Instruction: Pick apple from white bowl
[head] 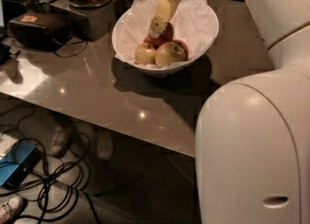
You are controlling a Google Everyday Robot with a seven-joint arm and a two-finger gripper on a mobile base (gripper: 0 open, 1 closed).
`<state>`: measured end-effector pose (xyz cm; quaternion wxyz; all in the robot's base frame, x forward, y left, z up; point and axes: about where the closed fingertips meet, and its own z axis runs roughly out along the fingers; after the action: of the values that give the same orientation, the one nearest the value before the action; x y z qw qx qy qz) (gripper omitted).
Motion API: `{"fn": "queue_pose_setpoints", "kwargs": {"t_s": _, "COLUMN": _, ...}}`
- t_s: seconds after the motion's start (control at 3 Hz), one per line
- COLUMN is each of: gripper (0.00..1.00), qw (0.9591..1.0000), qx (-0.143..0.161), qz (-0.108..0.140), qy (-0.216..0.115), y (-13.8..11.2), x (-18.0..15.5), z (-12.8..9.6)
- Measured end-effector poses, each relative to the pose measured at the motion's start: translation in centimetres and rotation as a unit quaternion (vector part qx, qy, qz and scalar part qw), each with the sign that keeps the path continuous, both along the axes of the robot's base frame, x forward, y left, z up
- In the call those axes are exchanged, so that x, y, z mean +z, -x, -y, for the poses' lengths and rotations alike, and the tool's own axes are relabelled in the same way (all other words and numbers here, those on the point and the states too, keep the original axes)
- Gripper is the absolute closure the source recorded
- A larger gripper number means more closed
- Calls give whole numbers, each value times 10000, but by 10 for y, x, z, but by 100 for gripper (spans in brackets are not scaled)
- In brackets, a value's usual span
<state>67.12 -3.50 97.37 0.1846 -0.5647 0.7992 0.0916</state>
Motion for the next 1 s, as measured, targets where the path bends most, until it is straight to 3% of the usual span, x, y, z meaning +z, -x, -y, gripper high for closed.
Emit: {"fn": "queue_pose_setpoints", "kwargs": {"t_s": 1.0, "gripper": 16, "qw": 9992, "qx": -188, "qz": -335, "qy": 101, "y": -17, "x": -36, "z": 0}}
